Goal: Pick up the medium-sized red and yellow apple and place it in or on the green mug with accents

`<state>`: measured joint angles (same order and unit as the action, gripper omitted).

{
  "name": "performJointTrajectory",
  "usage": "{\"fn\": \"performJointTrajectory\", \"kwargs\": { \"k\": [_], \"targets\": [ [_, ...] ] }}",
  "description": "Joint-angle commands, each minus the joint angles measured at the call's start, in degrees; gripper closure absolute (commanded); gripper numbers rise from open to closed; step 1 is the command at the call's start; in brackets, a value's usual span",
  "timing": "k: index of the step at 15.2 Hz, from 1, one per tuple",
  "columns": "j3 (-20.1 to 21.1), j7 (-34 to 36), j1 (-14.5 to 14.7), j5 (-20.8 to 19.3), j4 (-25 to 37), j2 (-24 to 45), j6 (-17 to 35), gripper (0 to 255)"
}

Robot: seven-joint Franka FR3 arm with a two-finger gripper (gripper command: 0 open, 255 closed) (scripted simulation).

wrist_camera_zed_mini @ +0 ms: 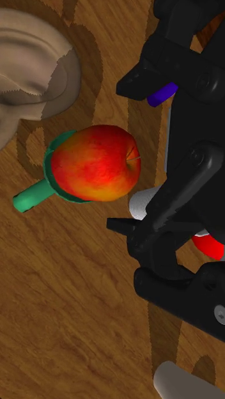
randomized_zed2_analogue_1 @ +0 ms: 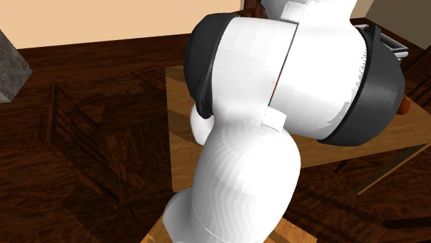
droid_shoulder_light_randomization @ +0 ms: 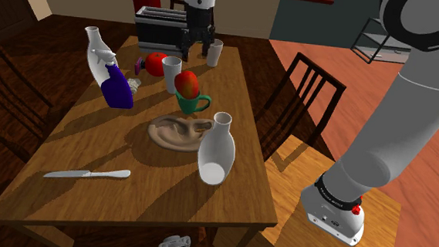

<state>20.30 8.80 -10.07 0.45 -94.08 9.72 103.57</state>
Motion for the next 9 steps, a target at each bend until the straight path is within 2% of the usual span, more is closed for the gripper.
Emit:
{"fn": "performJointTrajectory", "kwargs": {
  "k": [1,2,9],
  "targets": [
    [-0.03,-0.06,-0.06,0.04,3.24,-0.14,-3.41,0],
    [-0.03,-0.04,-0.04,0.0,4.89,-0.04,-4.97,0],
    [-0.03,-0.04,-0.04,0.0,4.89,-0.04,-4.97,0]
  ]
}}
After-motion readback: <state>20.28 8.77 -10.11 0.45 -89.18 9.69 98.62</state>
